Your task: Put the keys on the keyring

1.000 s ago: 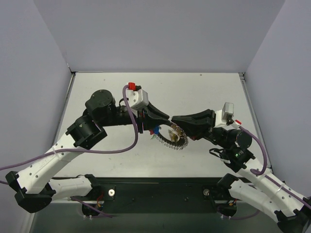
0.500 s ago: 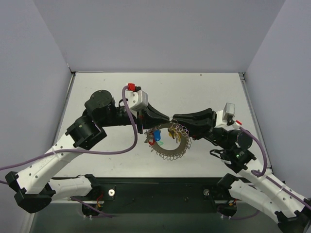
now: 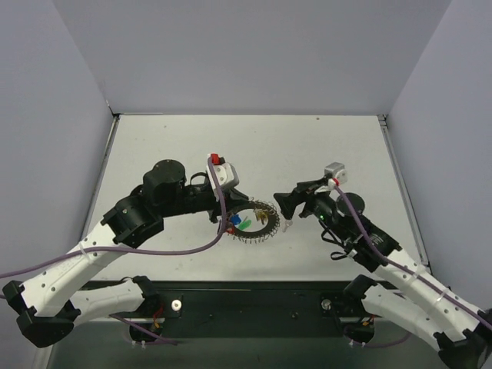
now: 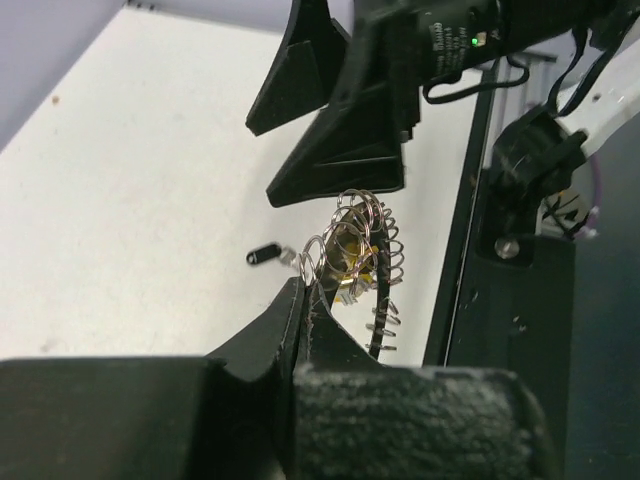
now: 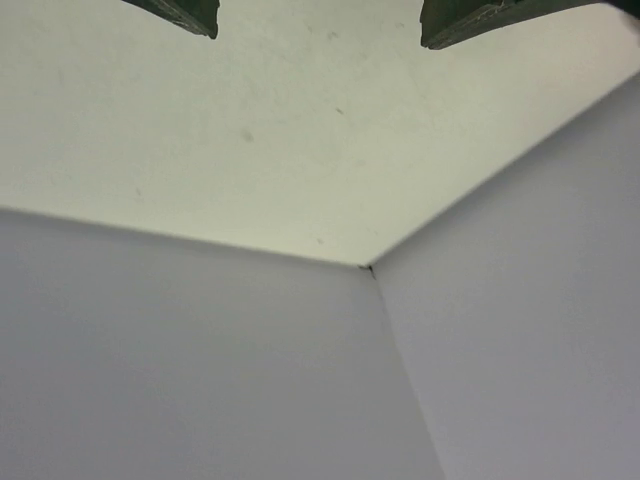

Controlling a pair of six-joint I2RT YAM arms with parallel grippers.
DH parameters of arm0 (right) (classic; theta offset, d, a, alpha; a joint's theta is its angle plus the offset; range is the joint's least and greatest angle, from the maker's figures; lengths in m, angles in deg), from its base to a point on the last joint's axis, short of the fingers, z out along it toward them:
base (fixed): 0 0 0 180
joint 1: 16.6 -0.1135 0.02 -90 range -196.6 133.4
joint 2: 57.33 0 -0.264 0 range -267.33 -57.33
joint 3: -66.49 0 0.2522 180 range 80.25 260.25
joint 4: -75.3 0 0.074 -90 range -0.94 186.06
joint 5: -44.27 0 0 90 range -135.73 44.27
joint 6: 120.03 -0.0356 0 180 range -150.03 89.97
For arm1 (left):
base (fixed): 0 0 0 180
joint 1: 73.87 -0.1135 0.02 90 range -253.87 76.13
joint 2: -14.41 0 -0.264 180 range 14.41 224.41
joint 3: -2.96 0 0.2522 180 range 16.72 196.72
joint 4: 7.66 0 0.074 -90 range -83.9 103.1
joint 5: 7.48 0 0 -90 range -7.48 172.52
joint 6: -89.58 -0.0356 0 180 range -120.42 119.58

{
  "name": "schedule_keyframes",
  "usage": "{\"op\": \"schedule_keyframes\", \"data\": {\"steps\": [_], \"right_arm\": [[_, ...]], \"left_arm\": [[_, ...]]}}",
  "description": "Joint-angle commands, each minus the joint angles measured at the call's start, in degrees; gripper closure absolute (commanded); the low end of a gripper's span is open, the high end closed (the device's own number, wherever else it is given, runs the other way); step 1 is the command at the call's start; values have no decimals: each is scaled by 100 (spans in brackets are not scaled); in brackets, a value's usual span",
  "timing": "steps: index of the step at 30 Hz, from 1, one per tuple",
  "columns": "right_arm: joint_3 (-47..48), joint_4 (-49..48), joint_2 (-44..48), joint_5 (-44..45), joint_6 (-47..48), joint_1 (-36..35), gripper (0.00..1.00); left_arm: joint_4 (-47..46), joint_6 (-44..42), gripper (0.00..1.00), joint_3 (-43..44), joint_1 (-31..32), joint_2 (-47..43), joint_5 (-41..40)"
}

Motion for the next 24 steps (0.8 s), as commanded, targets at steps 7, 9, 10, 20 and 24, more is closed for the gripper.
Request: {"op": "schedule_keyframes", "data": {"steps": [7, 9, 10, 20, 24], "right_arm": [[422, 1963, -2572, 1404, -790, 348, 42], [606, 2182, -2908, 1263, -966, 541, 49], [633, 2218, -3188, 1132, -1001, 585, 55], [528, 1885, -3990, 640, -1248, 779, 64], [607, 1797, -4306, 542, -1300, 788, 68]], "left_arm": [[-72, -213, 100, -831, -475, -563, -298], [-238, -90, 100, -1041, -721, -651, -79], [-344, -37, 100, -1129, -826, -686, 45], [-714, 218, 100, -1412, -1381, -801, 784], [-705, 218, 100, -1403, -1407, -774, 889]]}}
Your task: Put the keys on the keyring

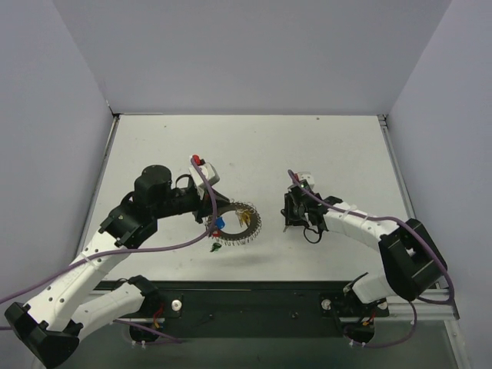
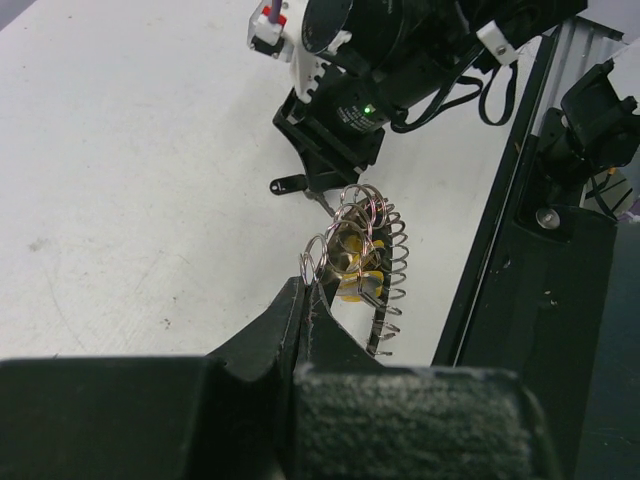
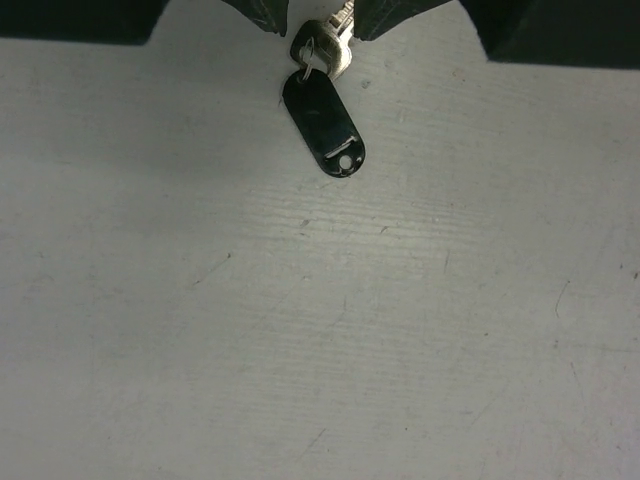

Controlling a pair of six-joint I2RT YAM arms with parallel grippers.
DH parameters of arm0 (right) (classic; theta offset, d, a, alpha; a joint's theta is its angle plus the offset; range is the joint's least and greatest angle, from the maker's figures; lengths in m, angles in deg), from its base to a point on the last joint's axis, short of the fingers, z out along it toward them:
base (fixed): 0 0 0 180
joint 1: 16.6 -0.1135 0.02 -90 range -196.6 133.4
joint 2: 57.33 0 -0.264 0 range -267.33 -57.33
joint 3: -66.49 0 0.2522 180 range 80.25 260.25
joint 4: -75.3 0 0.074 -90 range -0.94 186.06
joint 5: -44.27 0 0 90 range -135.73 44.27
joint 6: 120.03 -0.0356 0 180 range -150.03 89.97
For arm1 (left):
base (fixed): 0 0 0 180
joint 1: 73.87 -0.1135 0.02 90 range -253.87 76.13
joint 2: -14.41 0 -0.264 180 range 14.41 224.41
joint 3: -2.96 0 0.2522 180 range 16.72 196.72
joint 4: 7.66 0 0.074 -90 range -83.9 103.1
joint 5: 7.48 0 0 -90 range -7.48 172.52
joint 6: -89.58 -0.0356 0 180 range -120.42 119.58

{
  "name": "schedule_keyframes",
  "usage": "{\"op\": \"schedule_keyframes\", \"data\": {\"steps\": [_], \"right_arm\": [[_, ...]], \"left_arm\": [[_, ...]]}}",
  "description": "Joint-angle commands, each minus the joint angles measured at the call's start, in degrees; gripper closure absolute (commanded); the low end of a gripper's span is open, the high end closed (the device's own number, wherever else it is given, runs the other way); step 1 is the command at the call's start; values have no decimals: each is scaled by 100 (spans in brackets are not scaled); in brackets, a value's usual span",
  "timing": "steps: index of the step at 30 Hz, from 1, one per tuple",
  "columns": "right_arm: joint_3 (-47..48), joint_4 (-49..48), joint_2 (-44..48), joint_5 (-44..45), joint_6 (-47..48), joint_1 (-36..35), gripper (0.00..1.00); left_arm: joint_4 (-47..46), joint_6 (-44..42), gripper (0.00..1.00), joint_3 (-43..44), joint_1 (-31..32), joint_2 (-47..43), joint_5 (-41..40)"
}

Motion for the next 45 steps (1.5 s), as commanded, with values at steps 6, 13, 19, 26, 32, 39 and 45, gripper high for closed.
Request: {"op": "schedule_keyframes", "data": {"steps": [6, 13, 19, 26, 32, 39, 45], "right_arm": [[209, -46, -455, -39, -190, 74, 73], [244, -98, -560, 137, -155, 100, 97], [157, -178, -332, 181, 90, 91, 100], [-107, -178, 730, -126, 837, 74, 100], [-195, 5, 1970, -575, 1513, 47, 100], [138, 463, 3252, -1875, 2068, 21, 100], [736, 982, 3552, -3526, 2463, 12, 100]], "left_arm": [[-594, 111, 100, 90, -116, -129, 446], [-612, 129, 100, 73, -125, -138, 499], [-585, 85, 100, 81, -133, -121, 517], [-506, -12, 100, 99, -177, -77, 561], [-392, -135, 100, 108, -204, -77, 561], [-295, -477, 100, 55, -212, -191, 464], [-277, -759, 100, -50, -204, -340, 1026]]}}
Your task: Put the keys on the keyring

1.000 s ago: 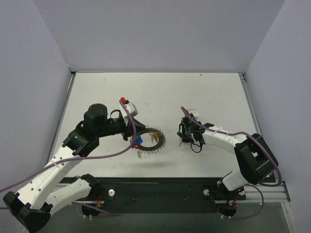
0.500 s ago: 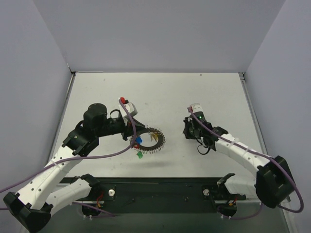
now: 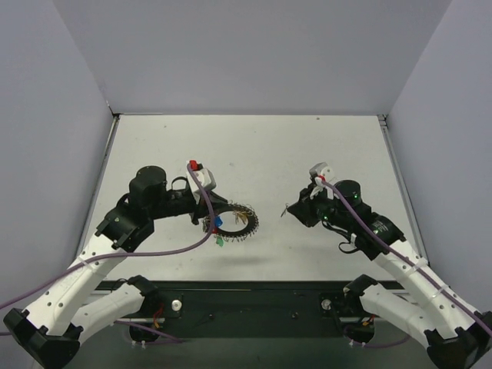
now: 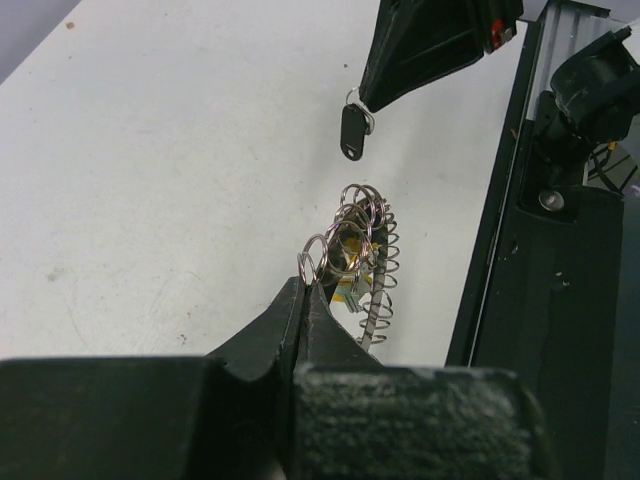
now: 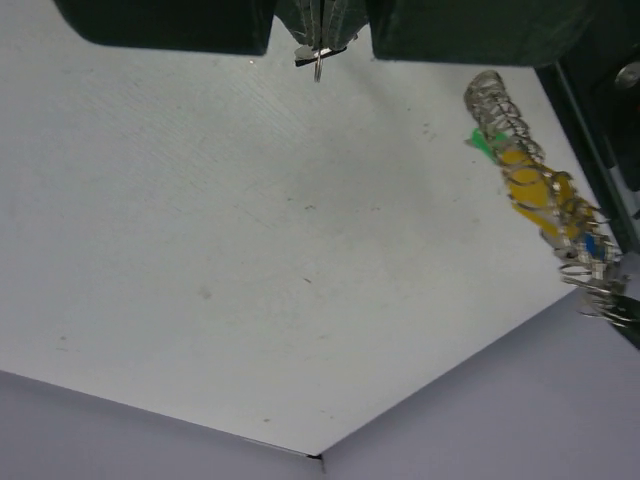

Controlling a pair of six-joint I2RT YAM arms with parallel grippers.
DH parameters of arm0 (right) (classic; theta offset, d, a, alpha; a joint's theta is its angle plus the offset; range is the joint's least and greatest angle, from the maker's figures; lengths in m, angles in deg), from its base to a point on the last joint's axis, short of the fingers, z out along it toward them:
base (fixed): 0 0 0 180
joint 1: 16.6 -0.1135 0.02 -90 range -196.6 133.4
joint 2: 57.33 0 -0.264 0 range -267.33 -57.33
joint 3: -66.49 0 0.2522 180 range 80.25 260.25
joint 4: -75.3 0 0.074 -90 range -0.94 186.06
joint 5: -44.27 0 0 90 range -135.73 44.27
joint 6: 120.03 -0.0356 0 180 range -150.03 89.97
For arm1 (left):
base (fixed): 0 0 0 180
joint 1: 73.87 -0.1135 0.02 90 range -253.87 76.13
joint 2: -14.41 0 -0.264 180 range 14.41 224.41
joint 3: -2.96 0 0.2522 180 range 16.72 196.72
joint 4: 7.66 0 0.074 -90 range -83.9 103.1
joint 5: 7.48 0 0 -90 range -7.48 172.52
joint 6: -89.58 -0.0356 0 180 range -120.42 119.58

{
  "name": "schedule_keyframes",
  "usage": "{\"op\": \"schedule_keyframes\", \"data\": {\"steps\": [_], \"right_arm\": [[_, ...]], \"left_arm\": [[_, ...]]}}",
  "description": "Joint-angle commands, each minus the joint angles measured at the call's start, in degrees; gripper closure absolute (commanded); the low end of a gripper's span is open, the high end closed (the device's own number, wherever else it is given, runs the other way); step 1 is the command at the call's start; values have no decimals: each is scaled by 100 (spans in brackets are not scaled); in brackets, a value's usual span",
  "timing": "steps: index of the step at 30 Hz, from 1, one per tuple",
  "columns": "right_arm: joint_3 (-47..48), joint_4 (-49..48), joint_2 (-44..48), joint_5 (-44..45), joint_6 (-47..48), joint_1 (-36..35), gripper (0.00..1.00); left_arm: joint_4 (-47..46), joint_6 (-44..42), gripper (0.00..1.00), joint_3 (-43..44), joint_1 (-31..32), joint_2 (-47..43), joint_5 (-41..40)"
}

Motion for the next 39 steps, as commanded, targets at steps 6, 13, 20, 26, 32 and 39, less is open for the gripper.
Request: {"op": "schedule_keyframes", "data": {"steps": [6, 13, 20, 26, 32, 39], "right_arm": [[970, 515, 459, -2706, 897, -119, 100], [1831, 928, 21, -3604, 1072, -479, 100], [2683, 1825, -823, -3938, 1644, -1042, 100], [3027, 2167, -1192, -3729, 2004, -1174, 100], [3422, 2756, -1544, -3650, 2417, -1279, 100], [3607, 3170, -1843, -2912, 2743, -1622, 100]], "left_arm": [[-589, -507, 100, -351, -5, -481, 1312], [-590, -621, 100, -370, 74, -455, 1269], [60, -1068, 100, -97, 680, -359, 655], [693, -1324, 100, 298, 1603, -113, -217], [799, -1219, 100, 535, 1674, -139, -217], [1352, -1052, 100, 1054, 1788, 309, 11]]}}
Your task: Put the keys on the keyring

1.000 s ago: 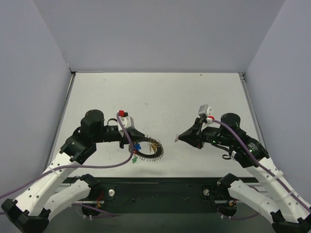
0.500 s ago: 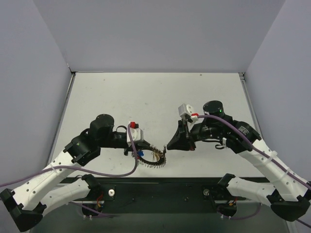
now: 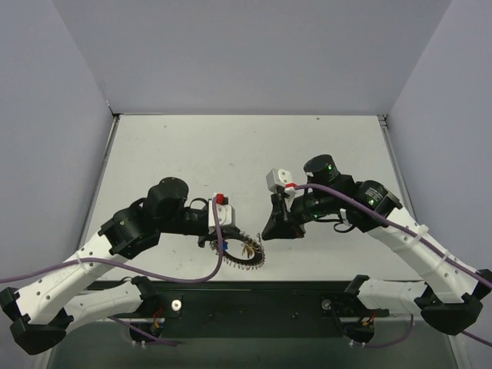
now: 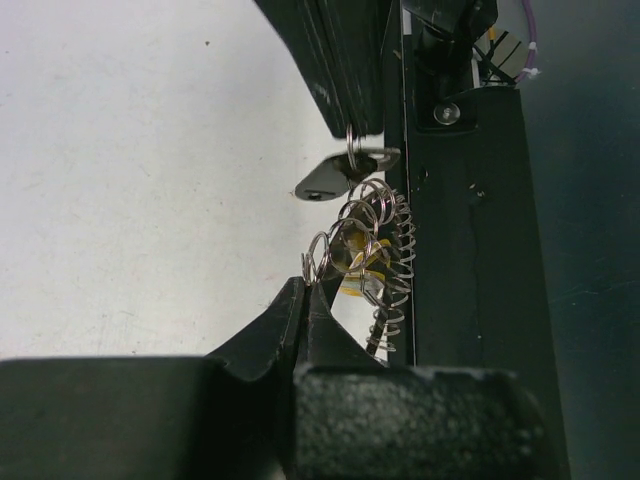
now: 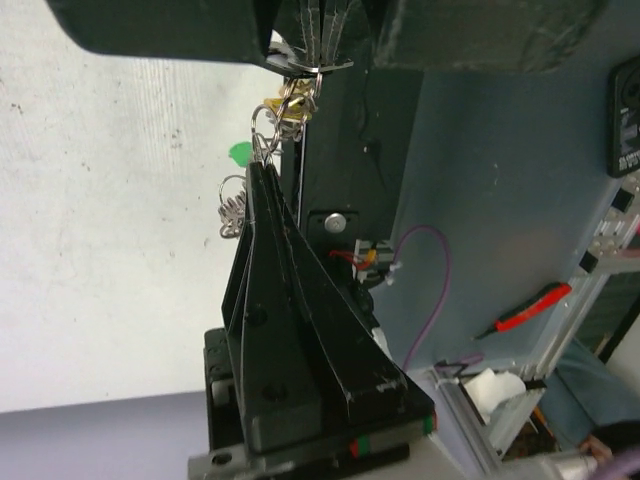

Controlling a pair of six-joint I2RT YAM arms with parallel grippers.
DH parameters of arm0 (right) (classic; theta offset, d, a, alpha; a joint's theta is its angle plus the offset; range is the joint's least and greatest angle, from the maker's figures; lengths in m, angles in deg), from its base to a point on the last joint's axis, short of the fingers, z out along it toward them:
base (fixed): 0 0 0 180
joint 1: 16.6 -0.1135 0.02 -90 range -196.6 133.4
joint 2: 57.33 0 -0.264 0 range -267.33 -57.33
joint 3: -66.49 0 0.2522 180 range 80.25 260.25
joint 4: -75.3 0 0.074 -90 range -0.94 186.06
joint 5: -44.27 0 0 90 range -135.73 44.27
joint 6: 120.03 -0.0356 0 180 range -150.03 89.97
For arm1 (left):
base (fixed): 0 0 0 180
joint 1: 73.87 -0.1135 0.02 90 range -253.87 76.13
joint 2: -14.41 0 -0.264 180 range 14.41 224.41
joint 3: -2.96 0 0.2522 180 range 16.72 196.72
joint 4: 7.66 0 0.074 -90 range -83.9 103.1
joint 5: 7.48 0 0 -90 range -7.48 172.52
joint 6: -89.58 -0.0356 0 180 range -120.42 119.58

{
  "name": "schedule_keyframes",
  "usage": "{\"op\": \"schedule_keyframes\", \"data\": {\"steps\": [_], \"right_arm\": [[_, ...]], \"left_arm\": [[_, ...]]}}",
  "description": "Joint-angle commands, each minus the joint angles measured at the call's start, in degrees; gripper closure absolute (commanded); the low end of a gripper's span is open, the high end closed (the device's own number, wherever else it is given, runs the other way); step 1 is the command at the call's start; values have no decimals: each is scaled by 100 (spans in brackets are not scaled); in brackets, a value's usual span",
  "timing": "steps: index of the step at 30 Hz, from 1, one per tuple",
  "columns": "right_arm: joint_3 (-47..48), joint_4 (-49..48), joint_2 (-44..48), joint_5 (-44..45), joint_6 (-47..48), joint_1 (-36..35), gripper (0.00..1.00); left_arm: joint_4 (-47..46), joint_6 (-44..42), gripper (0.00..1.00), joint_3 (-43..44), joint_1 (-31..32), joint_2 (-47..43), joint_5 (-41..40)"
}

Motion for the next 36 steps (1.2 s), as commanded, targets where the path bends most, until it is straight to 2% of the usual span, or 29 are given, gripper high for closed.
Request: {"op": "schedule_keyframes", "data": {"steps": [1, 17, 36], "right_arm": [[202, 333, -169, 448, 399, -217, 100], [193, 236, -231, 845, 558, -665, 100], [79, -379, -204, 1372, 66, -955, 100]], "left_arm": [[113, 131, 100, 571, 134, 307, 248], [-378, 702, 100, 739, 345, 413, 608], [-273, 940, 100, 976, 503, 861, 301]]}}
